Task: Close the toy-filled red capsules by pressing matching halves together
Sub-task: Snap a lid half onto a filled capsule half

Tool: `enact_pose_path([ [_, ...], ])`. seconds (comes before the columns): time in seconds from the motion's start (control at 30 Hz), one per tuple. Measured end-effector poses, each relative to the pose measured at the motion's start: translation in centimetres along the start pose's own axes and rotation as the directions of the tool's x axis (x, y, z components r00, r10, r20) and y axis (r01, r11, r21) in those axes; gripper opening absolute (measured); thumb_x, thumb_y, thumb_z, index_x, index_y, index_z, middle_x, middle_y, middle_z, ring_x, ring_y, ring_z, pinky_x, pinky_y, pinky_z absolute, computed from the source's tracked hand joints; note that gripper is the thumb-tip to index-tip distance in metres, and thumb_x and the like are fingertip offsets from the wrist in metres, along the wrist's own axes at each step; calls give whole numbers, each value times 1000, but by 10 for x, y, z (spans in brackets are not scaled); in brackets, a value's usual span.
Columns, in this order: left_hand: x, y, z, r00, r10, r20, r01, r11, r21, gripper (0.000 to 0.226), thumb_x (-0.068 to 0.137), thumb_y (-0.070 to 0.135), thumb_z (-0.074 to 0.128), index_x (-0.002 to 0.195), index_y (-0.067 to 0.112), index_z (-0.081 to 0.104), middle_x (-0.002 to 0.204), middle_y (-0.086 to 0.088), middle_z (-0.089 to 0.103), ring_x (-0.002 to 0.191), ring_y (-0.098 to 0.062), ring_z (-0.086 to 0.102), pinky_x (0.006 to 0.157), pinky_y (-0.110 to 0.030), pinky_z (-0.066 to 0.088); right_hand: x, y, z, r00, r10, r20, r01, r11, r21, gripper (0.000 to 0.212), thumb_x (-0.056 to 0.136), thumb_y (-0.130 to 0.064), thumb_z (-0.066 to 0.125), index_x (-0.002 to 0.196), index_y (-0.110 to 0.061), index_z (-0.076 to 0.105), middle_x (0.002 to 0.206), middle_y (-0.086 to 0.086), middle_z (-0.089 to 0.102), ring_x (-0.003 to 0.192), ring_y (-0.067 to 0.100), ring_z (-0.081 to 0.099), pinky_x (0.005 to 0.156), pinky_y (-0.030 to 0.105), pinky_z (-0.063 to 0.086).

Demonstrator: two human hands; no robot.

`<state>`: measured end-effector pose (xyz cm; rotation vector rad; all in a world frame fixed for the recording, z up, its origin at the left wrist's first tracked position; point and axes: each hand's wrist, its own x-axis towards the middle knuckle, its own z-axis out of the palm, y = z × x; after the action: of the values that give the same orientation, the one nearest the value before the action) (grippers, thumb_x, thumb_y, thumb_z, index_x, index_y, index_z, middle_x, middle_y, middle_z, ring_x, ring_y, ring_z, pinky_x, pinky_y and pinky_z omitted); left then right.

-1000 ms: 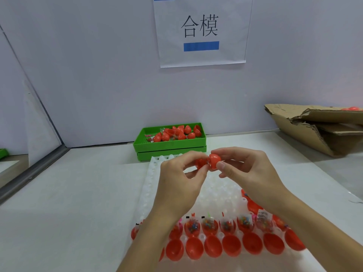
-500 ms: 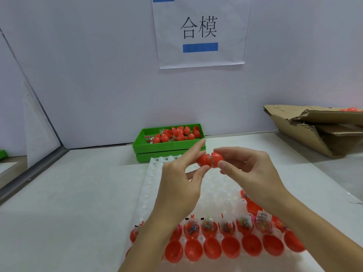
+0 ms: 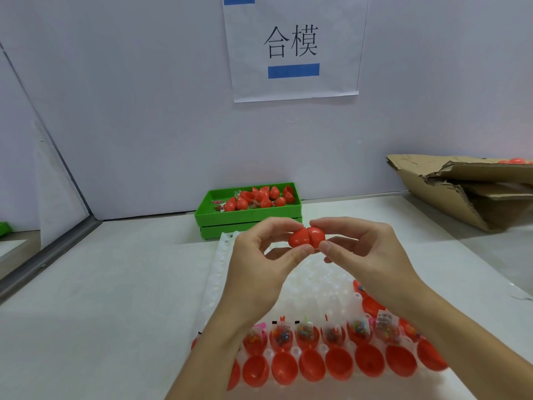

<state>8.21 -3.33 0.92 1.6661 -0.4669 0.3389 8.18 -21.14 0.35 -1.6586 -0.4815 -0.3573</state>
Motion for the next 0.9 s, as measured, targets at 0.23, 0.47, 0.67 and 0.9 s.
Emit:
enact_pose_path([
  [0.23, -1, 1, -1, 999, -15, 33, 16, 1000, -13, 31, 79, 9, 81, 100, 28, 69, 95, 12, 75, 90, -7, 71, 76, -13, 54, 0, -1, 2, 999, 17, -33, -17, 1000, 9, 27, 87, -6, 72, 104, -27, 74, 99, -10, 77, 84, 14, 74, 70, 23, 58],
  [0.47, -1, -1, 1, 1000, -2, -23, 3, 999, 44, 34, 74, 14, 83, 102, 28, 70, 93, 12, 75, 91, -7, 71, 79, -17, 56, -1, -3, 1, 999, 33, 21, -33, 999, 8, 29, 84, -6, 75, 106, -26, 74, 99, -8, 78, 87, 15, 74, 71, 22, 57],
  [0.67, -1, -4, 3, 1000, 15, -12, -14, 998, 62, 34, 76, 6, 82, 105, 23, 75, 94, 10, 75, 91, -7, 71, 77, -16, 56, 0, -2, 3, 1000, 11, -27, -11, 1000, -9, 35, 83, 2, 75, 99, -29, 74, 92, -10, 78, 80, 12, 74, 68, 18, 56],
  [0.9, -1, -5, 3, 999, 37, 15, -38, 997, 61, 38, 76, 6, 82, 111, 20, 75, 97, 7, 76, 92, -9, 72, 79, -20, 58, 1, 1, 5, 995, 16, -95, -16, 1000, -5, 33, 84, 0, 74, 95, -31, 74, 87, -8, 78, 76, 13, 73, 70, 19, 57],
])
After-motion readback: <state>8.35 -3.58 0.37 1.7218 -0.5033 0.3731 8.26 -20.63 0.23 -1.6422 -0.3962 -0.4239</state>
